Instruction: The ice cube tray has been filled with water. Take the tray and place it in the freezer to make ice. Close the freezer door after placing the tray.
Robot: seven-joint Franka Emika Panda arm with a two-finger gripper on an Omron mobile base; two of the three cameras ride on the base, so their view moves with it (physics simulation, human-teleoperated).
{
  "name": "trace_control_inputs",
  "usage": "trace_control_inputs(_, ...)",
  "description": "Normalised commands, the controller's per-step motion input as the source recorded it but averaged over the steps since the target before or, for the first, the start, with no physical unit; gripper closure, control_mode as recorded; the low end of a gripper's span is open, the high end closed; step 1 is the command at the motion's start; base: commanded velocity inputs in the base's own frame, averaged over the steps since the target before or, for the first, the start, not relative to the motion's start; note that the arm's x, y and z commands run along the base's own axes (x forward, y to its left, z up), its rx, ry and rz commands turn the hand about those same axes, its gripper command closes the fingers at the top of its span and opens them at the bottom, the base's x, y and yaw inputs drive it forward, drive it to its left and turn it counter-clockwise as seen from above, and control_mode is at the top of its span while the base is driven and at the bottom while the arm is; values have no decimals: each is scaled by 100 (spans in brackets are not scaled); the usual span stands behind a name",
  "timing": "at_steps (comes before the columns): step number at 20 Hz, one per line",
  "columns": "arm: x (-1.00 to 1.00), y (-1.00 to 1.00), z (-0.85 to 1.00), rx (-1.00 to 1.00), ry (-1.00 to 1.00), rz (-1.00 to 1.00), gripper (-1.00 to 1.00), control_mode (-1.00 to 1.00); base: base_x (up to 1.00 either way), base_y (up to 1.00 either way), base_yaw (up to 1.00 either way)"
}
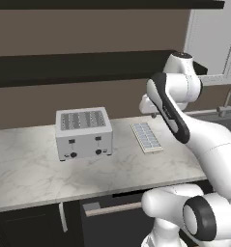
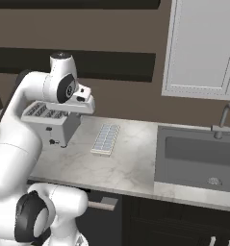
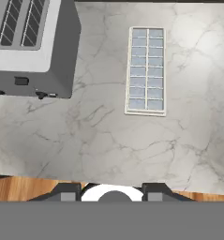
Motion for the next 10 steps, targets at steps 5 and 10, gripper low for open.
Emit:
trace_control_inputs(5,-50,-21,-8,1,0,0,-100,-100,0,0,0)
trace_control_inputs(10,-65,-58,-15,3,-9,-1,-100,-100,0,0,0)
